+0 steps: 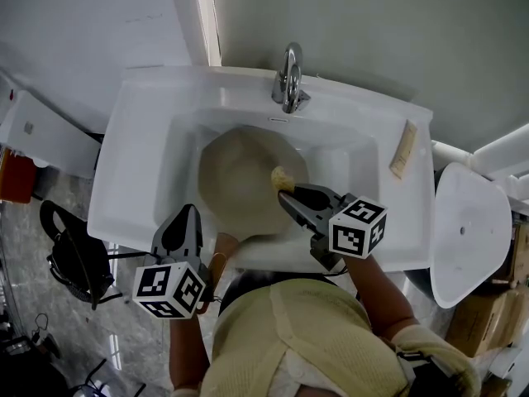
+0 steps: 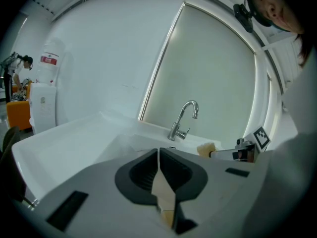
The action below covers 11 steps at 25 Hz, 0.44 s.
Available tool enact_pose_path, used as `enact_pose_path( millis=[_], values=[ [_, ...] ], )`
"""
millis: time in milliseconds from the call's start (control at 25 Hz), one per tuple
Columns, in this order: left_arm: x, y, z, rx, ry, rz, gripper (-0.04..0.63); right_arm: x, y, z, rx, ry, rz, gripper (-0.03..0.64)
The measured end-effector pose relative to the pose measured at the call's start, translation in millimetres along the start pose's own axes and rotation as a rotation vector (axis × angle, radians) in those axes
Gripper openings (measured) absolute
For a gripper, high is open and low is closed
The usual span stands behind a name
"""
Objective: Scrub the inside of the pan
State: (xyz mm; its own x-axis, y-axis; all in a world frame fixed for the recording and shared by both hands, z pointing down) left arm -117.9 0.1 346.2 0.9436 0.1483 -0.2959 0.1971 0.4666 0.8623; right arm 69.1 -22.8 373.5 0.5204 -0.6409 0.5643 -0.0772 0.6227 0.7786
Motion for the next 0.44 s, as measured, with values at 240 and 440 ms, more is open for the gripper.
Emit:
enact_pose_path(
  millis=[240, 440],
  values=[
    [2.1, -2.7, -0.4, -0.002, 0.019, 0.009, 0.061, 0.4, -0.6, 0.2, -0.002, 0.006, 0.006, 0.072],
    [0.9, -5.1, 0.0, 0.002, 0.028, 0.015, 0.061, 1.0, -1.3, 5.6, -0.007, 0.004, 0.0, 0.072]
  ],
)
Point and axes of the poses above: the fingertips, and each gripper's own axes: z forward along the fingers, x to its right, y out of its underside, the point moved 1 cm from there along -z, backward along the fingers, and after that the axes turned 5 degrees about -y, right-handed, at the moved point
